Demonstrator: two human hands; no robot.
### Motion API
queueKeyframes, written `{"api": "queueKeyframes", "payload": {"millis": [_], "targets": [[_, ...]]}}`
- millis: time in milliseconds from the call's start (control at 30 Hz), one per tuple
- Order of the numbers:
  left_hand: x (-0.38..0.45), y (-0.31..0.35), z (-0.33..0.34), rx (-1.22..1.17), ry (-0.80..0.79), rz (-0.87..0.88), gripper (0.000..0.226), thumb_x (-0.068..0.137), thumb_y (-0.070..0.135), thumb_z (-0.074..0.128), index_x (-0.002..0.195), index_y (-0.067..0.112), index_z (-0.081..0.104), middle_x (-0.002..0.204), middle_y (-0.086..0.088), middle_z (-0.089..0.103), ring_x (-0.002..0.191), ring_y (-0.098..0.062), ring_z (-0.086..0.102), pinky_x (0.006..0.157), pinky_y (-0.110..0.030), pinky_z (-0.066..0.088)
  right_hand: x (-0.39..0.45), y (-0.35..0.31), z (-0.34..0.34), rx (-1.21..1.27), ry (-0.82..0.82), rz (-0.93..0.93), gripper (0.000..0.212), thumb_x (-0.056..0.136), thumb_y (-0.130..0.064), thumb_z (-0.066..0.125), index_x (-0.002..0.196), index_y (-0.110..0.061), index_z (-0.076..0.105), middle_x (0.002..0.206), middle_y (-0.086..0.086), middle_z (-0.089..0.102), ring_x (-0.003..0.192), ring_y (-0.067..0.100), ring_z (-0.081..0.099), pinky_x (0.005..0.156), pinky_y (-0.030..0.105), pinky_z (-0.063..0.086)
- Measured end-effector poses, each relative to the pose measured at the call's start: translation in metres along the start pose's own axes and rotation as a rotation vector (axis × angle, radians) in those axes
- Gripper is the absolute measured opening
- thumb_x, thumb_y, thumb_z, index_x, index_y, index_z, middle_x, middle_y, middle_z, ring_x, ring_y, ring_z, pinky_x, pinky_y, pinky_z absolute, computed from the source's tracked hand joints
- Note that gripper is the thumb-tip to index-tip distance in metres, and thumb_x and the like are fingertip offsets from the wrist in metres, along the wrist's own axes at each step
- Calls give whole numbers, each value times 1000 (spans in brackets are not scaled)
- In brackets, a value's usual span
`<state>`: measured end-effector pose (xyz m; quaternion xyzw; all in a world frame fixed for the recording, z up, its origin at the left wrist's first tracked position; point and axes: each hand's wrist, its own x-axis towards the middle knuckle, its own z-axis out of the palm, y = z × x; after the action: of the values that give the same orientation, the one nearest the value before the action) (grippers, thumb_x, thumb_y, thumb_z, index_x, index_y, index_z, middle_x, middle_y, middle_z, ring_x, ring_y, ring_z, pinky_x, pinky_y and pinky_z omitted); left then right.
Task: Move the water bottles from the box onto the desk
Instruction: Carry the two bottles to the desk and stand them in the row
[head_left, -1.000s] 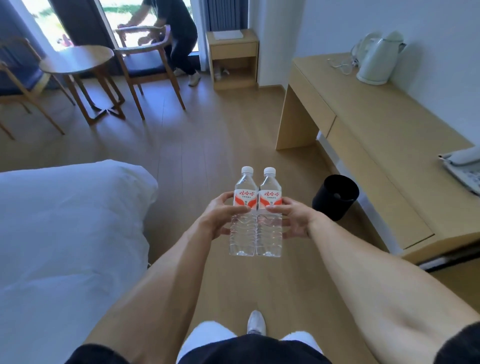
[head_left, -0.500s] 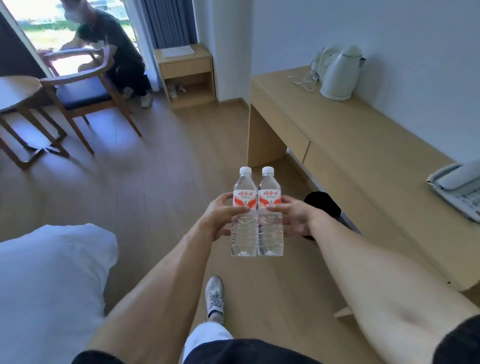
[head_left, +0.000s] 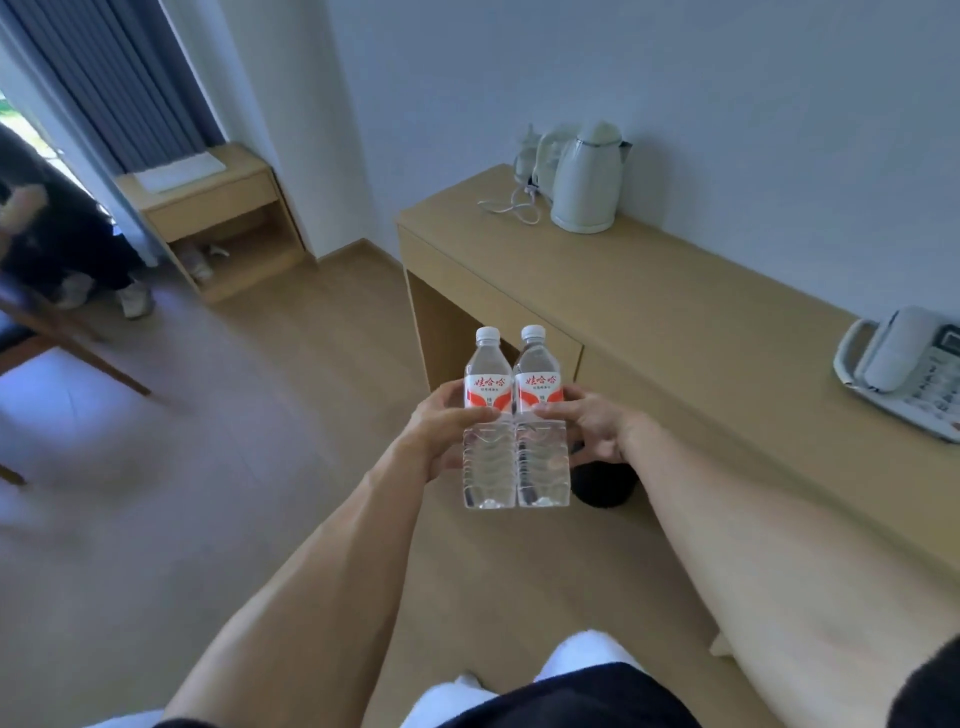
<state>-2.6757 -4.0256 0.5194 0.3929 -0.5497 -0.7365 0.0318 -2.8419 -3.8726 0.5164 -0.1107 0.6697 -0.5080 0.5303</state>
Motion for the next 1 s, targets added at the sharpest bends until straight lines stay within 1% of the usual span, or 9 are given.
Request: {"api": "queueKeyframes", "payload": {"millis": [67,167,300,400,467,667,800,900,1000], "targets": [[23,19,-2,17,-29,13,71,76,15,86,137,29,53,119,-6,71,102,-27,73,80,-54,61,14,-17,-8,32,8,-8,51,81,-15,79,127,-22,59,107,7,75,93,26,74,66,42,59],[56,46,4,43,-81,27,72,76,14,86,138,28,53,118,-7,71,99,-27,74,75,-50,62,33,-39,-26,75,8,-13,48,78,-16,81,122,-25,62,100,4,78,85,24,76,58,44,60],[105,83,20,98,-114,56,69,75,14,86,135,28,55,116,-9,73,96,-30,75,83,-56,60,64,-66,-58,98,79,-49,62,64,-21,89,120,-28,64,104,3,77,92,26,75,67,52,60],[145,113,33,118,-114,64,69,72,13,87,132,31,57,106,-9,76,86,-29,77,76,-52,62,95,-90,-82,119,111,-68,64,57,-22,91,116,-30,65,106,2,77,100,29,72,80,62,57],[175,132,43,126,-117,62,69,71,12,87,130,32,57,104,-9,77,86,-28,77,75,-52,62,116,-106,-99,146,128,-77,67,54,-23,92,114,-30,66,105,2,77,101,30,71,83,63,55],[259,184,81,214,-154,118,71,73,9,85,131,36,55,108,-12,73,102,-32,70,88,-58,56,168,-154,-155,183,189,-81,65,68,-15,90,124,-29,62,114,8,74,105,32,71,79,60,57],[306,210,114,248,-193,187,73,75,5,83,132,38,52,109,-16,71,104,-32,68,89,-55,53,190,-177,-194,219,271,-132,74,54,-20,91,121,-30,60,111,3,74,97,27,74,69,50,59],[333,222,137,268,-229,231,76,74,2,83,135,34,50,112,-17,68,110,-33,66,86,-51,51,200,-185,-217,244,343,-168,68,52,-19,92,112,-33,63,106,-1,75,98,24,72,74,49,58],[358,230,156,278,-263,276,76,71,-1,85,136,24,54,110,-11,68,110,-33,65,89,-49,55,205,-190,-235,259,406,-187,61,62,-10,92,111,-34,64,109,-3,74,105,21,70,76,47,56]]}}
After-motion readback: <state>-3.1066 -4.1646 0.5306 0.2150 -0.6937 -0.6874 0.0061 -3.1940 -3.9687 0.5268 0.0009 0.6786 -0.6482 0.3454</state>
